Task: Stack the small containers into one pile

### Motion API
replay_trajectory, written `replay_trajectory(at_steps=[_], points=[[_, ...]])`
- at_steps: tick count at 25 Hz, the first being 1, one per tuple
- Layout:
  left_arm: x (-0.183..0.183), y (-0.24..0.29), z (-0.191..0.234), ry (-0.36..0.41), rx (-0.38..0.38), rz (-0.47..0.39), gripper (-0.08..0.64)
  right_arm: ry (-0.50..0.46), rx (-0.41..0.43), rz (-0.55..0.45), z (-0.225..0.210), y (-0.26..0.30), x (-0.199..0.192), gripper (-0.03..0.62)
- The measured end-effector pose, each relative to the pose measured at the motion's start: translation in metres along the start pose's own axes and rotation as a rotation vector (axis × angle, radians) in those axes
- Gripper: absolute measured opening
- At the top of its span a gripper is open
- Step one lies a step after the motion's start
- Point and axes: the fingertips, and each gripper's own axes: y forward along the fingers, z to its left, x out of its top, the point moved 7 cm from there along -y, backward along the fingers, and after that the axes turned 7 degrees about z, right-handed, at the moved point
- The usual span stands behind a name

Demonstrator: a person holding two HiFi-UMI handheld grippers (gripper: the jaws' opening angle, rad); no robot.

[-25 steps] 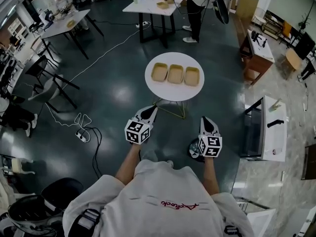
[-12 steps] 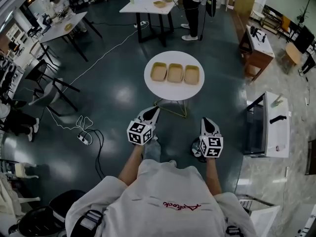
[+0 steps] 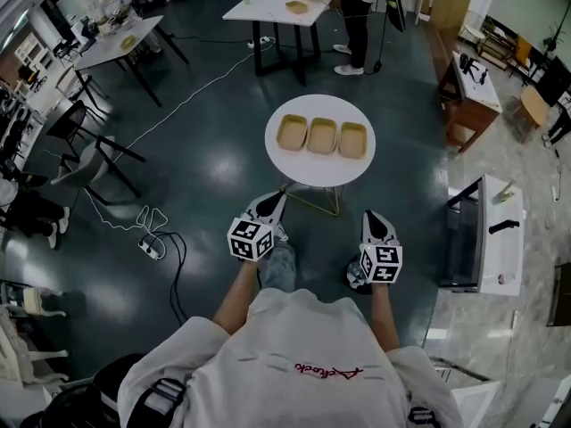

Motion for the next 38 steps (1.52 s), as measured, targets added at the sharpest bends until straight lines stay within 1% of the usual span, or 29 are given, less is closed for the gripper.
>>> replay_trajectory(at_steps=[10,20,26,35,38], points=[[0.003,0.042,0.04,-0.023,-0.013,0.005,0.014,-0.002,-0.02,0.021,-0.011,0.047,0.007,0.02],[0.016,0.096,0.096,-0.061,-0.018,0.03,0.014,-0.01,-0.023,0.066,-0.026,0.118,0.032,0.02],[0.035,0.126,0.133,-0.073,-0.028,0.04,0.014,-0.001,-0.035,0.087,-0.03,0.162,0.054,0.02],[0.083,0.168,0.191,-0.063,-0.044,0.031,0.014,0.006,-0.062,0.081,-0.036,0.224,0.103,0.02],[0.093,0.179,0.209,-0.066,-0.046,0.031,0.014,0.006,-0.071,0.081,-0.037,0.244,0.116,0.02]])
